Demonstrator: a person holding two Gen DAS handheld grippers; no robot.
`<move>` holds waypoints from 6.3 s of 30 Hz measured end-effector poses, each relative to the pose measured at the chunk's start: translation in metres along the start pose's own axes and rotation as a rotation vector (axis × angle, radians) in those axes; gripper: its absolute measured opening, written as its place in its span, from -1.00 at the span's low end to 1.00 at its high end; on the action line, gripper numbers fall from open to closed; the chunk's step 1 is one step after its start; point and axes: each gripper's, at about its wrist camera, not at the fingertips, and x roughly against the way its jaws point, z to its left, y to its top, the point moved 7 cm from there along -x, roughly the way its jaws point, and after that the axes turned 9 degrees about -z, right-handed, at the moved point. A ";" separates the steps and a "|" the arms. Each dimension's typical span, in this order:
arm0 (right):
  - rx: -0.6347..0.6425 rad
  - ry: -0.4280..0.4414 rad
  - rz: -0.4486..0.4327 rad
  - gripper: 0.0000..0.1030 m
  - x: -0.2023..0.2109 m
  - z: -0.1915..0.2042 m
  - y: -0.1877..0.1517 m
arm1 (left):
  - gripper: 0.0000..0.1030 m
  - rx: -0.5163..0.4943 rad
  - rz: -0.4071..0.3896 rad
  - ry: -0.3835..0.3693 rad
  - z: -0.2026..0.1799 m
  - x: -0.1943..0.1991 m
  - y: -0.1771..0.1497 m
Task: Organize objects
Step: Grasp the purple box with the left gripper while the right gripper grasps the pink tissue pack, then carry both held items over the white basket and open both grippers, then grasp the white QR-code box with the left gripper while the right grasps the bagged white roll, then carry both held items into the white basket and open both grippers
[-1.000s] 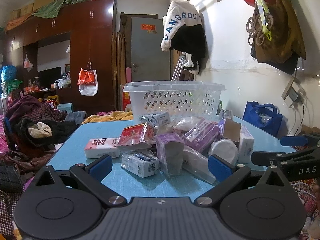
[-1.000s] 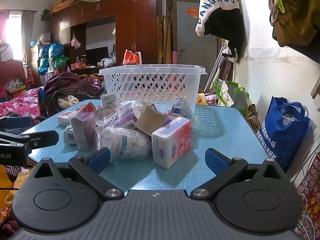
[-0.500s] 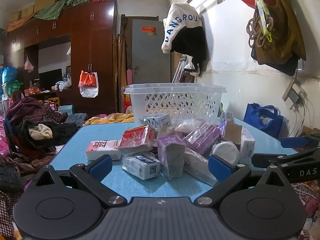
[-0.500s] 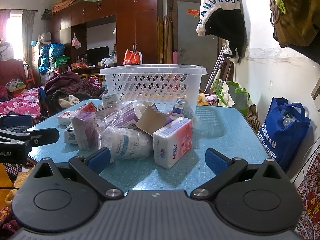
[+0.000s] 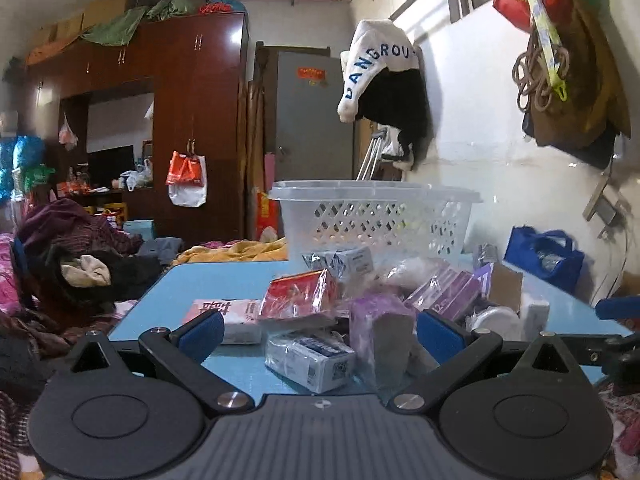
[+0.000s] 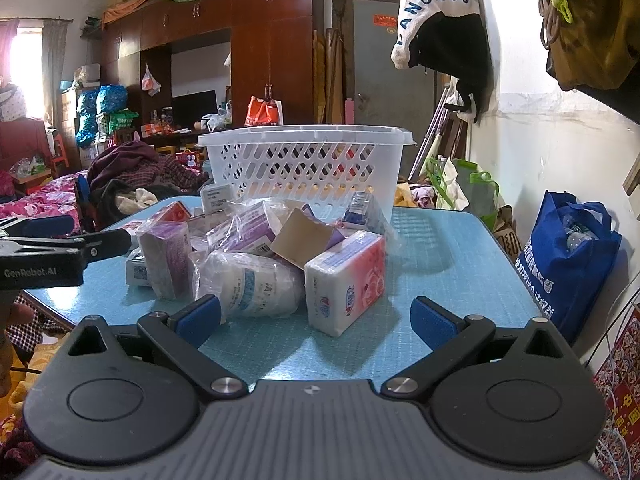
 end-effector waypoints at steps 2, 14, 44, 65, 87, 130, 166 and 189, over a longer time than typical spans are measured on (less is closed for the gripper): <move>0.005 -0.007 -0.052 1.00 0.000 -0.002 0.002 | 1.00 -0.016 -0.031 -0.009 0.000 0.001 -0.002; -0.066 0.087 -0.039 1.00 -0.008 -0.018 -0.013 | 0.77 -0.032 -0.025 -0.109 -0.009 0.000 -0.016; -0.016 -0.061 -0.042 -0.35 -0.033 -0.043 -0.011 | -0.07 -0.042 -0.015 -0.124 -0.031 -0.031 -0.023; 0.029 -0.039 -0.151 -0.40 -0.017 -0.053 0.035 | -0.07 -0.022 -0.133 -0.175 -0.022 -0.034 0.032; 0.111 0.104 -0.131 -0.40 -0.178 -0.026 0.145 | -0.07 0.054 0.053 -0.110 -0.021 -0.209 0.124; 0.016 0.104 -0.221 0.51 -0.026 0.008 -0.016 | 0.73 0.028 -0.029 -0.004 0.020 -0.033 -0.043; 0.073 0.090 -0.276 0.18 -0.013 0.001 -0.002 | -0.04 -0.033 -0.158 0.061 0.013 -0.013 -0.041; 0.010 0.140 -0.362 0.17 -0.022 -0.021 0.069 | -0.04 0.050 -0.281 -0.009 0.026 -0.018 0.038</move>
